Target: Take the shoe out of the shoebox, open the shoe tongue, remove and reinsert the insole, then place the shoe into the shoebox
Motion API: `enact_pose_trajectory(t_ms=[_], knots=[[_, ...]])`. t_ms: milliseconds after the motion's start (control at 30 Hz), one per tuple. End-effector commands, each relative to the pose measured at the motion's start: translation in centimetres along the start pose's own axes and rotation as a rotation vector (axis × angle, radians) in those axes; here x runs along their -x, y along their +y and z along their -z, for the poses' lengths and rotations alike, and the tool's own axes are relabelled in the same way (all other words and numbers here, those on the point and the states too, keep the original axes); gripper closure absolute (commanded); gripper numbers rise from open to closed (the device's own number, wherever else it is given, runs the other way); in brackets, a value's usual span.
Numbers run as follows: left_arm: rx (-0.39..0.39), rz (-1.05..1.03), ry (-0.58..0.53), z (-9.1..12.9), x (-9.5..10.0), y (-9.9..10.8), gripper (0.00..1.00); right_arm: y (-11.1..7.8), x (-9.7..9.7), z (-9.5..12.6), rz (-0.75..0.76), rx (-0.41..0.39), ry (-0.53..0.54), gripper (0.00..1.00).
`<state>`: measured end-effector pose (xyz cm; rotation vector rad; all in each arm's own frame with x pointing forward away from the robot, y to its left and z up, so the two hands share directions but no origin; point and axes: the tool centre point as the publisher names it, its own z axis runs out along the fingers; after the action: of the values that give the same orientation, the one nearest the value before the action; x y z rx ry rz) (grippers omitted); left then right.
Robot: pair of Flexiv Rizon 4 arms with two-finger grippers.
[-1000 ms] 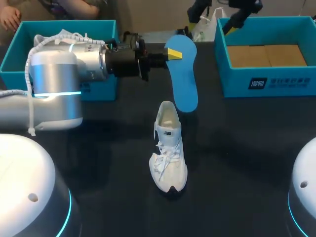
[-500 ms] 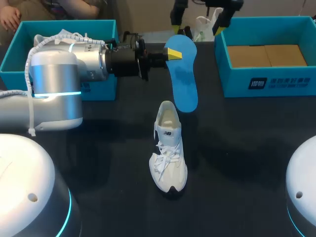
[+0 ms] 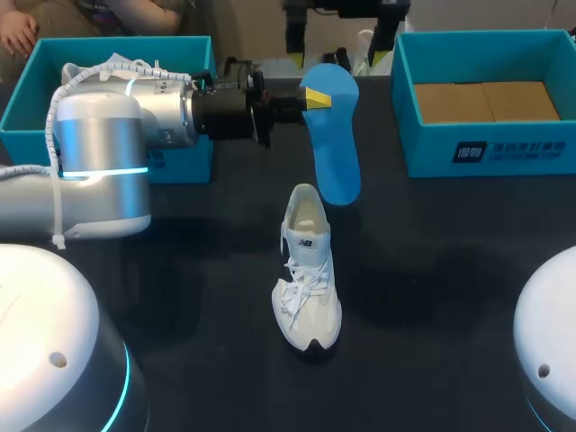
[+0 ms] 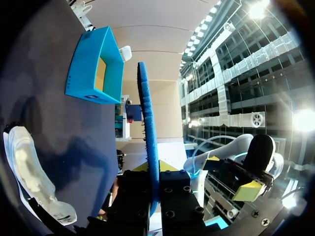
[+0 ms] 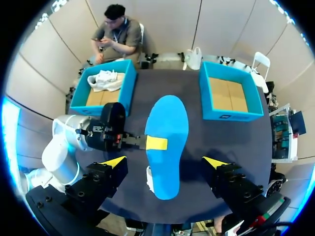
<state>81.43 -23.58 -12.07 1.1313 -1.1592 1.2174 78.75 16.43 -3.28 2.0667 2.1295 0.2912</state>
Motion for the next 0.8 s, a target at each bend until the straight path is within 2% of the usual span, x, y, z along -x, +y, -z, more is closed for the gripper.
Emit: enact_pose_trajectory(t_ms=[33,567,633,800], knots=[[0.001,0.0,-0.002,0.0,0.0,0.0,1.0,0.3,-0.4,0.1,0.008,-0.013,-0.018,0.0],[0.001,0.0,-0.002,0.0,0.0,0.0,1.0,0.3,-0.4,0.1,0.008,-0.013,-0.018,0.0],[0.001,0.0,-0.002,0.0,0.0,0.0,1.0,0.1,0.2,0.4,0.001,0.0,0.058,0.0],[0.001,0.0,-0.002,0.0,0.0,0.0,1.0,0.0,1.1,0.9,0.007,0.002,0.172,0.0]])
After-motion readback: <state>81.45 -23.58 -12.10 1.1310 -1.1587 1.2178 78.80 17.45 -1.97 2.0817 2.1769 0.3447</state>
